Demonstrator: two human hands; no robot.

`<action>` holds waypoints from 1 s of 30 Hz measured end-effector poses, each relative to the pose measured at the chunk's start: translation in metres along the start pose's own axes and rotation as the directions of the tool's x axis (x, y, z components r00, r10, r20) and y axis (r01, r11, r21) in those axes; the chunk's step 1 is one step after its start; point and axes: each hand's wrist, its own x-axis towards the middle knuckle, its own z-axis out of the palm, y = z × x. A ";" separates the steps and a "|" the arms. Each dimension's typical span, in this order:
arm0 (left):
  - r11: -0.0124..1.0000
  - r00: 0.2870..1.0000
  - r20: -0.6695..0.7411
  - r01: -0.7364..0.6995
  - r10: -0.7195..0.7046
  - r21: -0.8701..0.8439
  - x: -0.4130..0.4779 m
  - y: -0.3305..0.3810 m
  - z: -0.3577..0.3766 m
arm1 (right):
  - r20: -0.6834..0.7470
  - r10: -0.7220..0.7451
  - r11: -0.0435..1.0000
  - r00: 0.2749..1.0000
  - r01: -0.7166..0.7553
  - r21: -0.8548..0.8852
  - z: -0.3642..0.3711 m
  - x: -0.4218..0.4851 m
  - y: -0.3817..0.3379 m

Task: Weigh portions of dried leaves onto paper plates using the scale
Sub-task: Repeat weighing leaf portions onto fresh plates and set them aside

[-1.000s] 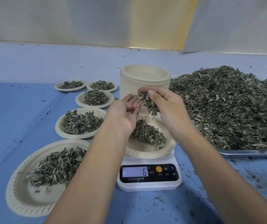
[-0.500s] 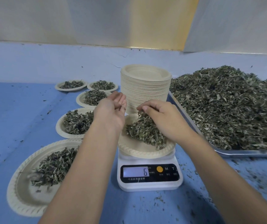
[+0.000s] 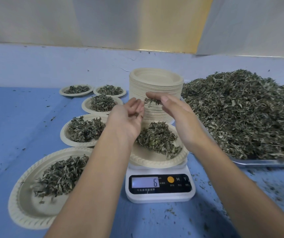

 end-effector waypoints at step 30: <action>0.981 0.988 -0.050 0.139 -0.147 -0.137 -0.003 0.000 0.002 | -0.187 0.076 0.996 0.979 -0.066 0.056 0.003 0.004 0.010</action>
